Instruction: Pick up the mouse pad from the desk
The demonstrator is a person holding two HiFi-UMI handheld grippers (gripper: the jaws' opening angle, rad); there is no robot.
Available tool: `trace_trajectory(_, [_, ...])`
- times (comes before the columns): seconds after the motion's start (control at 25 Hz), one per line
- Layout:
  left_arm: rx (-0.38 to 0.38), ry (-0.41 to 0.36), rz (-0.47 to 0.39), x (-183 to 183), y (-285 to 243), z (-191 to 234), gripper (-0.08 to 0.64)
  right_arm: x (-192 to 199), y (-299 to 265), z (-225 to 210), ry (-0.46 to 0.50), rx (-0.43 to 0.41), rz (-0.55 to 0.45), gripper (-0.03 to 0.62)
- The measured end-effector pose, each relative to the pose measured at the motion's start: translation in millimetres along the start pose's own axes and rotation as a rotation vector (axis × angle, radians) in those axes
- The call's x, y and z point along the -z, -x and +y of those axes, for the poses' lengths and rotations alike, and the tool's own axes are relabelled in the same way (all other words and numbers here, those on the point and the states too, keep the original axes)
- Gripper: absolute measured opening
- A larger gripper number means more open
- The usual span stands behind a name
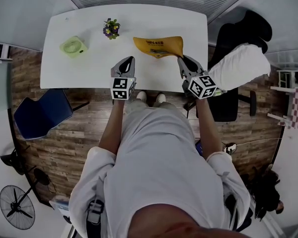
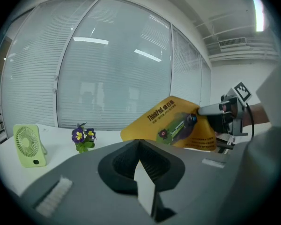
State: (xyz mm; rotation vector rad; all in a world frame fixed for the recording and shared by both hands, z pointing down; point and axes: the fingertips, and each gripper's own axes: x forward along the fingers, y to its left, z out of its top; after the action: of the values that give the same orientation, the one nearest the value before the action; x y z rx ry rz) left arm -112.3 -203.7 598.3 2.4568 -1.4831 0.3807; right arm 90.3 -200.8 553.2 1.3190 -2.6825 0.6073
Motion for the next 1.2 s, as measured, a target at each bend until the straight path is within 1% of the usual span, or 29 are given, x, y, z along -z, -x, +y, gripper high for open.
trace_trajectory(0.08, [0.049,0.011,0.034,8,-8,-6,0.000,-20,9,5,0.006,-0.004,-0.025,0.038])
trace_trajectory(0.12, [0.081,0.020,0.052,14,-12,-11,0.026,-30,14,8,0.010,-0.008,-0.038,0.038])
trace_trajectory(0.2, [0.155,0.039,0.085,26,-20,-23,0.125,-50,23,18,0.021,-0.014,-0.059,0.038])
trace_trajectory(0.28, [0.227,0.060,0.093,35,-24,-39,0.209,-68,31,29,0.031,-0.023,-0.077,0.038])
trace_trajectory(0.44, [0.357,0.111,0.061,37,-27,-71,0.327,-101,44,52,0.024,-0.072,-0.120,0.037])
trace_trajectory(0.52, [0.406,0.124,0.006,28,-25,-84,0.348,-114,49,62,0.011,-0.100,-0.133,0.037])
trace_trajectory(0.6, [0.434,0.128,-0.091,12,-19,-88,0.345,-122,52,69,0.004,-0.111,-0.133,0.037])
trace_trajectory(0.64, [0.435,0.122,-0.147,2,-13,-87,0.320,-125,52,71,0.003,-0.113,-0.129,0.037])
trace_trajectory(0.72, [0.412,0.106,-0.239,-17,-4,-80,0.170,-129,54,71,0.016,-0.111,-0.120,0.037])
trace_trajectory(0.8, [0.373,0.091,-0.285,-34,1,-71,0.041,-131,56,65,0.050,-0.099,-0.116,0.038])
trace_trajectory(0.84, [0.358,0.084,-0.295,-41,2,-67,0.009,-131,57,61,0.069,-0.089,-0.117,0.038])
trace_trajectory(0.96, [0.347,0.082,-0.288,-64,6,-56,0.006,-134,61,50,0.117,-0.050,-0.125,0.040])
trace_trajectory(1.04, [0.375,0.102,-0.258,-80,9,-50,0.006,-139,61,43,0.150,-0.021,-0.136,0.043])
trace_trajectory(1.08, [0.397,0.096,-0.238,-89,11,-49,0.006,-143,61,39,0.163,-0.008,-0.145,0.046])
trace_trajectory(1.2, [0.466,0.000,-0.158,-118,19,-51,0.006,-157,62,27,0.189,0.011,-0.187,0.055])
